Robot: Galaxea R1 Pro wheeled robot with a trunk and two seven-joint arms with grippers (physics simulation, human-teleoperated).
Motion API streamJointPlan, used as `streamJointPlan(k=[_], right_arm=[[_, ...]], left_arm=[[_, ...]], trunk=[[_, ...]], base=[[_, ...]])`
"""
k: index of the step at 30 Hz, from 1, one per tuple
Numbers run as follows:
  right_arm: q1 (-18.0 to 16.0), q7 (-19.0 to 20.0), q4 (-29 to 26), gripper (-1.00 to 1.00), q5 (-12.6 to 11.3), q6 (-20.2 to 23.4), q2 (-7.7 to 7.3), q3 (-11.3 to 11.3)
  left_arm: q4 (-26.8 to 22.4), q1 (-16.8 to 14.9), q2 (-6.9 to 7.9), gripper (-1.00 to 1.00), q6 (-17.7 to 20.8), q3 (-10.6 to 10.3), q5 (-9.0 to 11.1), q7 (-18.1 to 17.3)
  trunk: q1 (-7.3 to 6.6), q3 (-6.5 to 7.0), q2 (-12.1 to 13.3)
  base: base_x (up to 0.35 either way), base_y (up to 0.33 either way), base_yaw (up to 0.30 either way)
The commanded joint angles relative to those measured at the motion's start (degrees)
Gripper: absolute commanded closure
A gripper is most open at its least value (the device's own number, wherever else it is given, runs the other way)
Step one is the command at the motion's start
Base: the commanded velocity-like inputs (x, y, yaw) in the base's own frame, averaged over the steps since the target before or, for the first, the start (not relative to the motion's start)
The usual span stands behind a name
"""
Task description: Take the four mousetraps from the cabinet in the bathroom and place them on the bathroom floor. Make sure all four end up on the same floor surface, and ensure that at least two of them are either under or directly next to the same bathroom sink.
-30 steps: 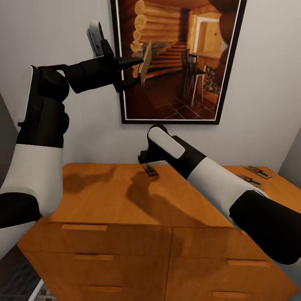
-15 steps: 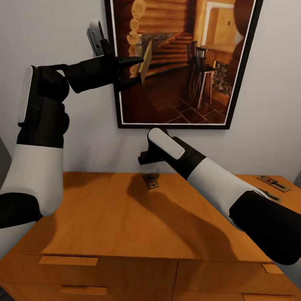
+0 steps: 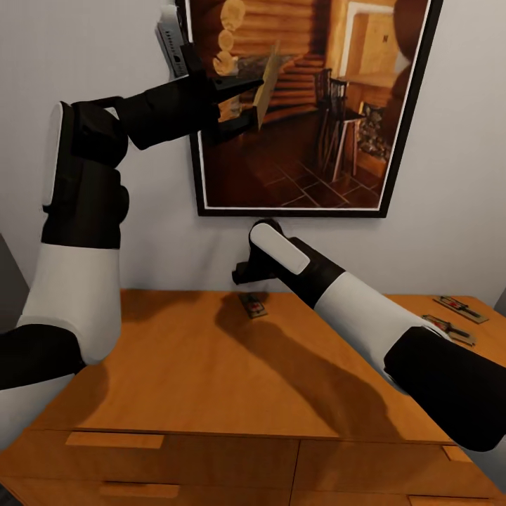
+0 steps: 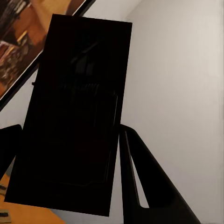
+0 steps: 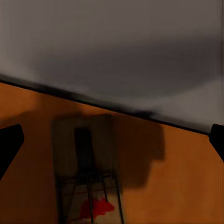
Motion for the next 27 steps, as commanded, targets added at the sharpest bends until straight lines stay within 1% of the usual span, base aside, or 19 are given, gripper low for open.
streamJointPlan(k=[1,4,11,16,20,24,27], right_arm=[[0.15,-0.58,0.68,-1.0,-0.52,0.25,-0.03,0.16],[1.25,-0.6,2.82,-1.0,-0.53,0.39,-0.06,0.2],[2.37,-0.55,3.47,-1.0,-0.59,0.43,0.0,0.21],[4.22,1.05,3.22,-1.0,-0.62,0.48,0.05,0.29],[4.5,1.8,3.04,-1.0,-0.62,0.51,0.05,0.43],[4.55,1.92,2.67,-1.0,-0.63,0.52,0.05,1.05],[4.56,2.0,1.37,-1.0,-0.63,0.53,0.05,1.21]], left_arm=[[-0.07,-0.05,-0.14,1.0,0.12,0.06,0.38,0.61],[-0.11,-0.07,-0.3,1.0,0.12,0.06,0.36,0.62],[-0.11,-0.08,-0.34,1.0,0.12,0.06,0.36,0.66],[-0.11,-0.08,-0.34,1.0,0.11,0.06,0.36,0.69],[-0.04,-0.08,-0.35,1.0,0.07,0.06,0.36,0.69],[-0.02,-0.08,-0.35,1.0,0.04,0.06,0.34,0.69],[-0.02,-0.08,-0.35,1.0,0.05,0.06,0.3,0.69]], trunk=[[-0.01,-0.06,-0.03],[-0.01,-0.06,-0.03],[-0.01,-0.06,-0.03],[-0.01,-0.06,-0.03],[-0.01,-0.06,-0.03],[-0.01,-0.06,-0.03],[-0.01,-0.06,-0.03]], base=[[0.0,0.0,0.0],[0.0,0.0,0.0],[0.0,0.0,0.0],[0.0,0.0,0.0],[0.0,0.0,0.0],[0.0,0.0,0.0],[0.0,0.0,0.0]])
